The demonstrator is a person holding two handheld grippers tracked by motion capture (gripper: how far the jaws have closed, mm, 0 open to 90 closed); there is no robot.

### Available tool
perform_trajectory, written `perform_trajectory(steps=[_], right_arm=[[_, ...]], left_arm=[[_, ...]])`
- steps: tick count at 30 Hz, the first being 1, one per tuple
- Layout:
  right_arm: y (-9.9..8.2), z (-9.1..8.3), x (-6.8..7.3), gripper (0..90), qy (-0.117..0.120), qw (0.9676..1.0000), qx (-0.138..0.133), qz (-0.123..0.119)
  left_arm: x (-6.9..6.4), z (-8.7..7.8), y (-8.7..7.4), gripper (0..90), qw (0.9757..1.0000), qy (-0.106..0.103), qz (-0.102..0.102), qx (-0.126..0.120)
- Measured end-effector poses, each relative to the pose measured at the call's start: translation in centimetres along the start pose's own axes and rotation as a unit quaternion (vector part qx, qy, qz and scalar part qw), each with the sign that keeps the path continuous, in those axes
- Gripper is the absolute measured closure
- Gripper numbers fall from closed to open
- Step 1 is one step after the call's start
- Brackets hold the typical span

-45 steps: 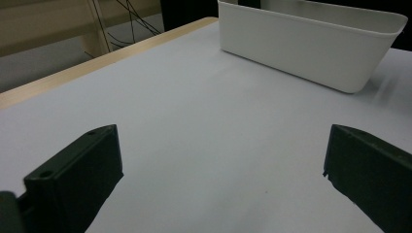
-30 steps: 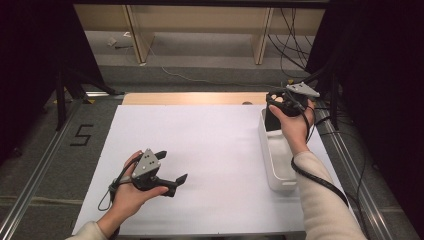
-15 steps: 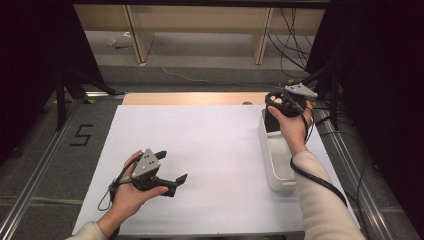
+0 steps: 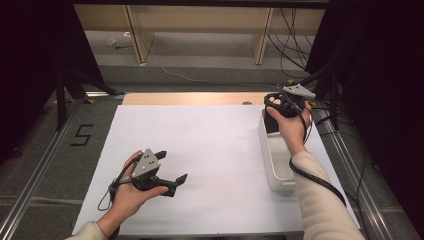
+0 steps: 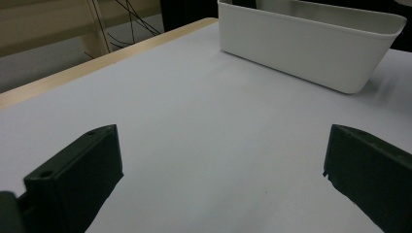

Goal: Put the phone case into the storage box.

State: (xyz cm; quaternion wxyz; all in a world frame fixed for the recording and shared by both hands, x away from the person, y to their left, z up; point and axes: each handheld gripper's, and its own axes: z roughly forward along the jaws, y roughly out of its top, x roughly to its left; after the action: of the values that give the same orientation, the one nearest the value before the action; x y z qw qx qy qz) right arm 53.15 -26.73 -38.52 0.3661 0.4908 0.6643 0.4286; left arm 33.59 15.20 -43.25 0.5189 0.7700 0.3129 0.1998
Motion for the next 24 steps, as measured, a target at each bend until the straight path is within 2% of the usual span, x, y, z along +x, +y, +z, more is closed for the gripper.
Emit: perform_trajectory(steps=[24], right_arm=[[-0.63,0.89,0.19,16.0,0.0,0.9999,0.015,-0.005]], left_arm=[[0.0,-0.02,0.0,0.0,1.0,0.0,0.0,0.0]])
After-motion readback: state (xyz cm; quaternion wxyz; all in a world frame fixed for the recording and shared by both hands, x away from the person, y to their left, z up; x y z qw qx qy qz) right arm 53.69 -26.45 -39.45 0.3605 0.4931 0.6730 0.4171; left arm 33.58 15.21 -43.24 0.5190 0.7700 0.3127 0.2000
